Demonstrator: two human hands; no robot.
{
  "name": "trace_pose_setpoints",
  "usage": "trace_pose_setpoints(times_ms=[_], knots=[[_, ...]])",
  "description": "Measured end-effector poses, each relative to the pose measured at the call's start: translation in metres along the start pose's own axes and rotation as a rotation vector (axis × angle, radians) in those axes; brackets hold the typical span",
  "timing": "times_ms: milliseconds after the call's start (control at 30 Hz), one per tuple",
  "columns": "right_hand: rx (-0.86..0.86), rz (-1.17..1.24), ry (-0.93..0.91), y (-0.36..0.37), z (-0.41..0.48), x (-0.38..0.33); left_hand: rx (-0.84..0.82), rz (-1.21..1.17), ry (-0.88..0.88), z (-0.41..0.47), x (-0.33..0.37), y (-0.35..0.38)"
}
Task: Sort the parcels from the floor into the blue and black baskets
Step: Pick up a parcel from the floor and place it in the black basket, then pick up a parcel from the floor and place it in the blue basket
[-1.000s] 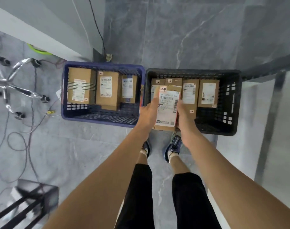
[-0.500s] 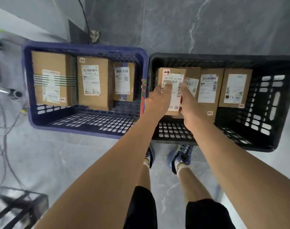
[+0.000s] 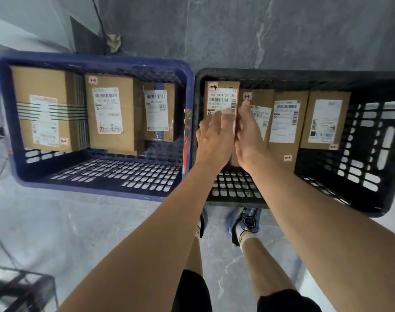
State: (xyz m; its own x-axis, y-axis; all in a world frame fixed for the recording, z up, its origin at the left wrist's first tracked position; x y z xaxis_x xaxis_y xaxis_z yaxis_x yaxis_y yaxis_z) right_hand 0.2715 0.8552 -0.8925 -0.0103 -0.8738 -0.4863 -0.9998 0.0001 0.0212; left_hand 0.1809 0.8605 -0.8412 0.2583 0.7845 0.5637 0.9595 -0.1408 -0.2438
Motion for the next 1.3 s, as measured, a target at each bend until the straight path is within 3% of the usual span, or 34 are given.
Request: trace_pose_setpoints(times_ms=[300, 633, 800, 1000, 1300], knots=[[-0.025, -0.055, -0.058, -0.020, -0.028, -0.025, 0.038, -0.106, -0.075, -0.030, 0.012, -0.012], [0.099, 0.100, -0.325, -0.097, -0.199, -0.170, 0.050, -0.235, 0.016, -0.157, 0.178, -0.043], [0.166, 0.170, -0.482, -0.135, -0.306, -0.246, -0.060, -0.251, 0.205, -0.240, 0.280, -0.042], [0.359, 0.246, -0.657, -0.173, -0.454, -0.309, -0.254, -0.225, 0.386, -0.345, 0.380, -0.034], [0.698, 0.449, -0.866, -0.170, -0.677, -0.308, -0.634, -0.037, 0.707, -0.520, 0.450, -0.025]])
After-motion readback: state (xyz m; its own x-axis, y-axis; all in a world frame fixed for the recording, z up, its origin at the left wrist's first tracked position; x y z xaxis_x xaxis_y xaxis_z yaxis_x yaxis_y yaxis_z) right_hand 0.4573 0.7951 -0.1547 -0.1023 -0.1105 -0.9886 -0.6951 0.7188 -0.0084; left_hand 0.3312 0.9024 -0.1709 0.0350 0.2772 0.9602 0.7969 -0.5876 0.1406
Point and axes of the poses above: each hand's wrist, its own z-axis towards the middle knuckle, its own y-axis out of the palm, x = y × z, the point moved 10 cm from there along z, towards the middle knuckle, and after that the axes turned 9 degrees about -z, right-handed, at the moved point
